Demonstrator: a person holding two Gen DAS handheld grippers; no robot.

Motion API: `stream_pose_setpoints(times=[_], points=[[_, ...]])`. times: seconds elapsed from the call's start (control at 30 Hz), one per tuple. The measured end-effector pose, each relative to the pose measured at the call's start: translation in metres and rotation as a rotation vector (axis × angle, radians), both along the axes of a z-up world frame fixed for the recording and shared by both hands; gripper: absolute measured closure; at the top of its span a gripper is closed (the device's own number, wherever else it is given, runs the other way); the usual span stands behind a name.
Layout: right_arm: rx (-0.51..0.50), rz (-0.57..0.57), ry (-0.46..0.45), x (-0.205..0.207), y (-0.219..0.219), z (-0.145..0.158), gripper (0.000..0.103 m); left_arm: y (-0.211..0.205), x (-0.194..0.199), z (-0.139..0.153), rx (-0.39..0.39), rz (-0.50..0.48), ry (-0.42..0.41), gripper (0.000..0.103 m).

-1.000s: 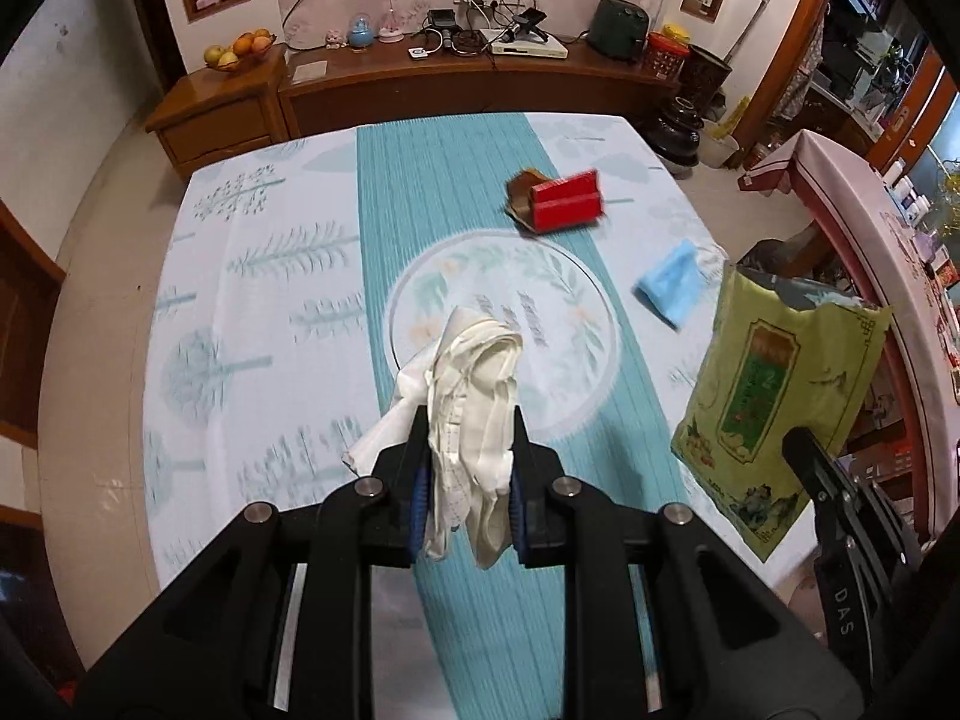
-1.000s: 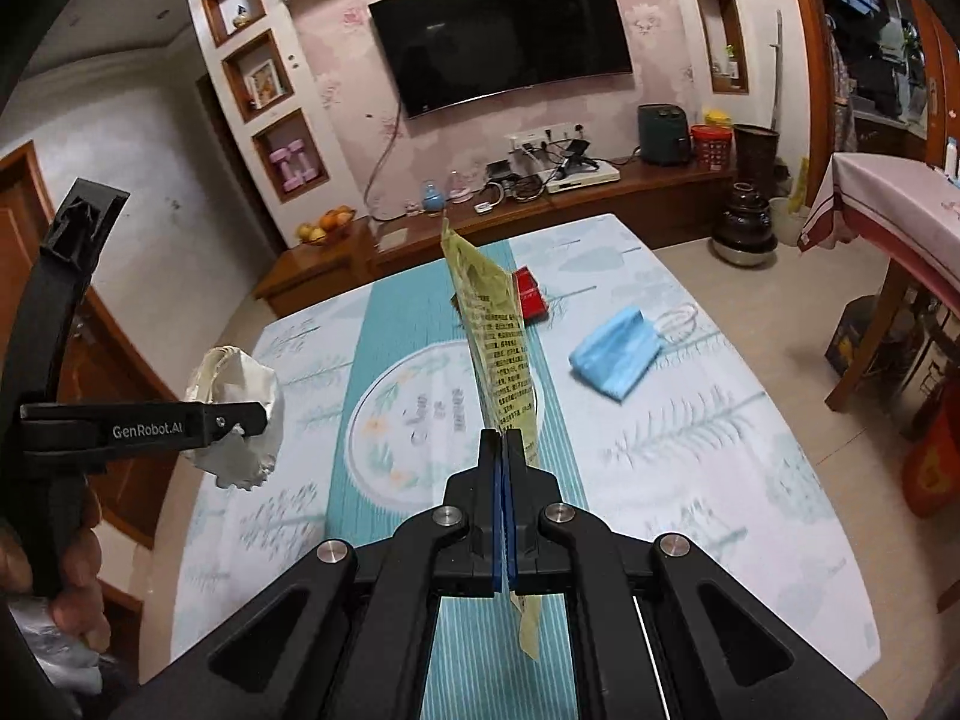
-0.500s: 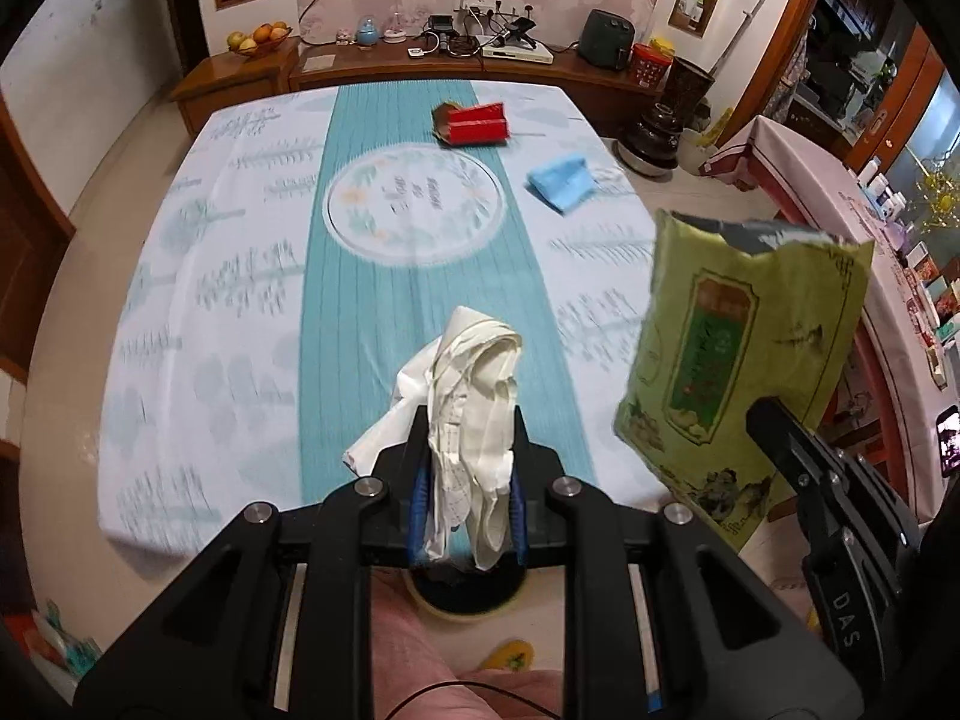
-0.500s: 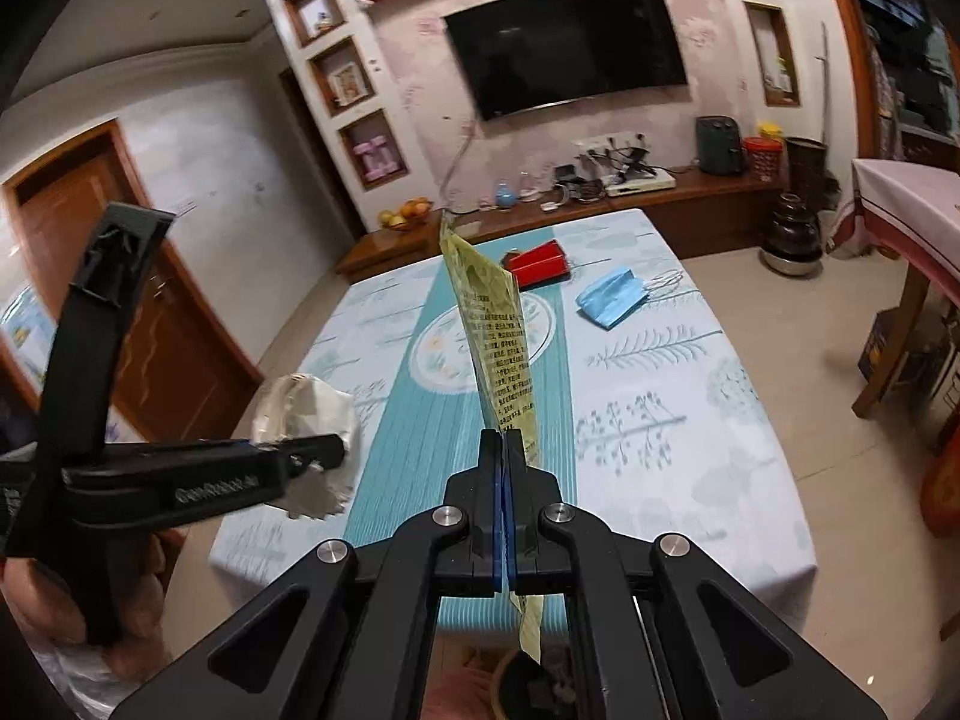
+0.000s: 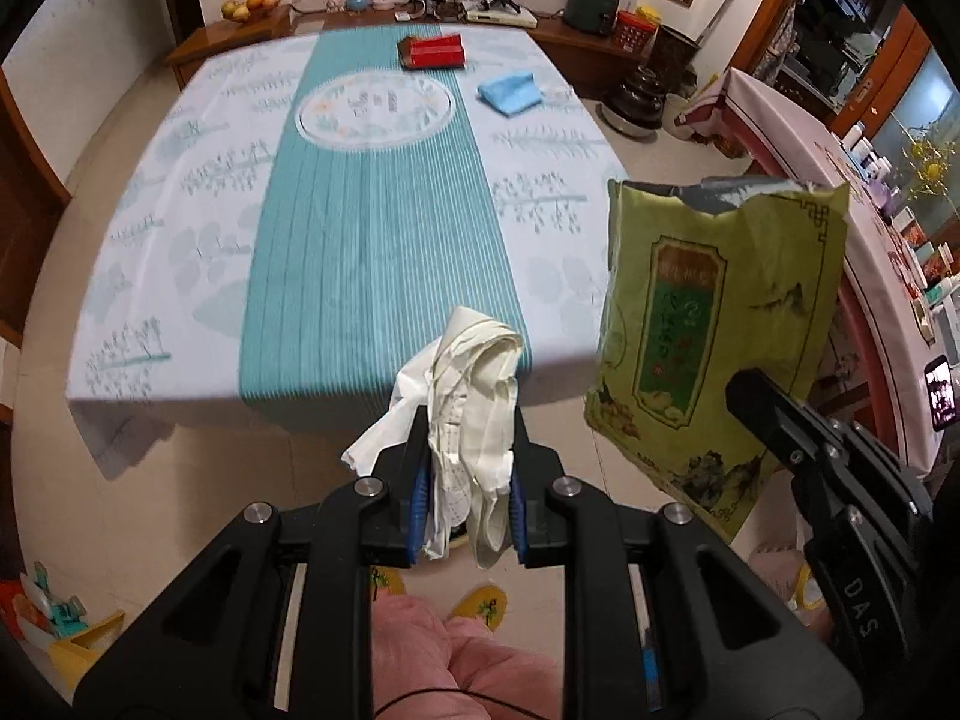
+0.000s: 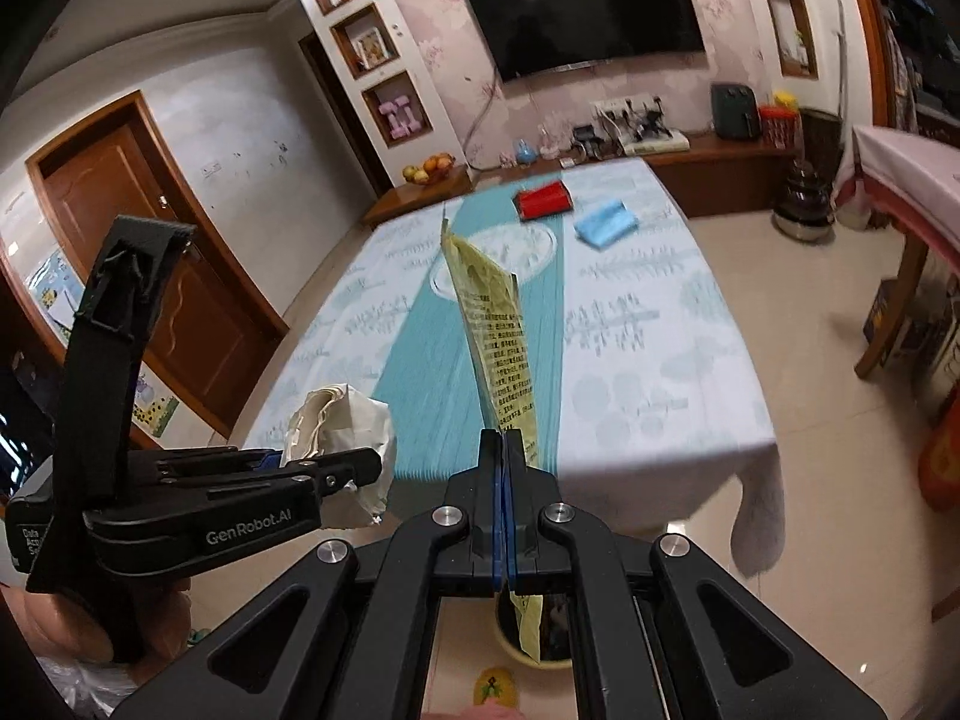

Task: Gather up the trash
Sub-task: 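Carry the tissue and yellow packet off the table down over the bin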

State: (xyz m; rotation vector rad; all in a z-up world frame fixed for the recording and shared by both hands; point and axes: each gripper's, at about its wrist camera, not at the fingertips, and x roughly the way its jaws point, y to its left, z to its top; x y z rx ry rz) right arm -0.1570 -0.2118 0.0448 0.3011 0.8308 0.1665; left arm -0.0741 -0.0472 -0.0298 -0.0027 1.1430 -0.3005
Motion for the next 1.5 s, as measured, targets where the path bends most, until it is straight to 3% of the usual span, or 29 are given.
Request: stream_pose_setpoints(times=[0.2, 0.63, 1.17, 1.5], points=[[0.016, -0.038, 0.078, -0.017, -0.002, -0.044, 0.103, 0.002, -0.005, -0.043, 0.005, -0.012, 0.058, 0.085], [0.026, -0.11, 0.239, -0.002, -0.012, -0.19, 0.102, -0.006, -0.011, -0.169, -0.005, -0.039, 0.152, 0.085], [0.046, -0.168, 0.355, 0.021, -0.018, -0.378, 0.102, -0.011, 0.019, -0.312, -0.013, -0.018, 0.186, 0.084], [0.053, -0.115, 0.428, 0.04, 0.014, -0.479, 0.102, -0.027, 0.032, -0.396, 0.033, -0.074, 0.197, 0.082]])
